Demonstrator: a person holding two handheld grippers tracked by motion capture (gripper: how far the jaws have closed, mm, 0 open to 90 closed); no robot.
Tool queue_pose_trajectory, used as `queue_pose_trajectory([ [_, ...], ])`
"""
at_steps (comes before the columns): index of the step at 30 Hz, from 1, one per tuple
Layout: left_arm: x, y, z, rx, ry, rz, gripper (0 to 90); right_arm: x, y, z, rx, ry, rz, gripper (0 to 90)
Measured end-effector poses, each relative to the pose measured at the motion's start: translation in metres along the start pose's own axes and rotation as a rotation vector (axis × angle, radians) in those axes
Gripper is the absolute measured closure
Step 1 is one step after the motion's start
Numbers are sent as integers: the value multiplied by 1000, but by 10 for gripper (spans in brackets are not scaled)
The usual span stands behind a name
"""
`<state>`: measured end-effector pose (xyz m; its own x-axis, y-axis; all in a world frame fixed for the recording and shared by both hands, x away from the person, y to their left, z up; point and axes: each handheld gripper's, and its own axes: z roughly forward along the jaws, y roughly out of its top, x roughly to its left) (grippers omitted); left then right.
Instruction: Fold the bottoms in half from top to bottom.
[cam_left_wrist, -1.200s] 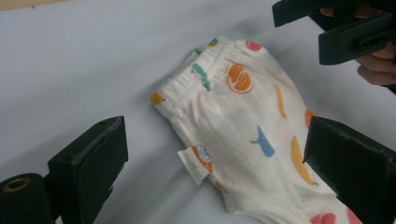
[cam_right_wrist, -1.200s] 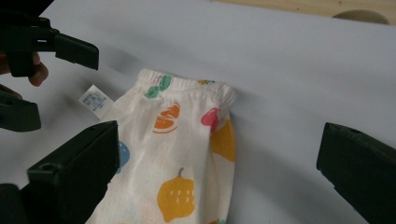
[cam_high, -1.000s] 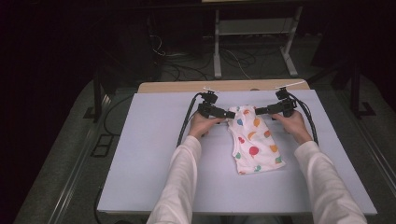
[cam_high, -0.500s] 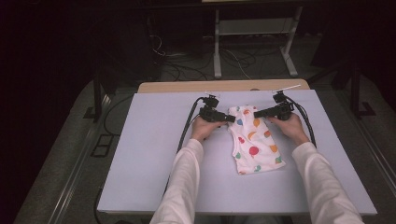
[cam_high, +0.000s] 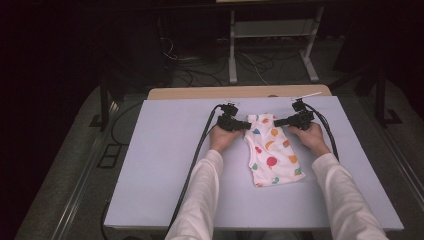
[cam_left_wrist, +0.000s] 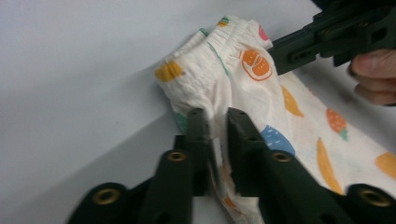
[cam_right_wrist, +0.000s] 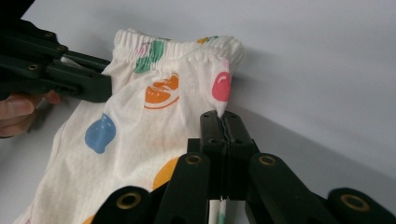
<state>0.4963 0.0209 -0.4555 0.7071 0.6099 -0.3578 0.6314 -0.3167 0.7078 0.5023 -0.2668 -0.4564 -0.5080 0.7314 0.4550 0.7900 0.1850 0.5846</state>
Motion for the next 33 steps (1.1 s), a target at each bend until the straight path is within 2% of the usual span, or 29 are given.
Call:
queue_pose_trajectory([
  [3, -2, 1, 0, -1, 23, 30, 867, 0, -1, -3, -9, -11, -6, 882],
  [12, -6, 0, -3, -19, 22, 33, 872, -1, -9, -14, -67, -14, 7, 883],
  [20, -9, -3, -13, -67, -10, 35, 871, 4, -15, -20, -119, -1, -17, 883],
  [24, -8, -7, -17, -93, -21, 15, 871, 8, -21, -23, -154, 5, -31, 883],
  [33, -16, -10, -23, -121, -40, 16, 871, 17, -29, -32, -171, -3, -74, 883],
])
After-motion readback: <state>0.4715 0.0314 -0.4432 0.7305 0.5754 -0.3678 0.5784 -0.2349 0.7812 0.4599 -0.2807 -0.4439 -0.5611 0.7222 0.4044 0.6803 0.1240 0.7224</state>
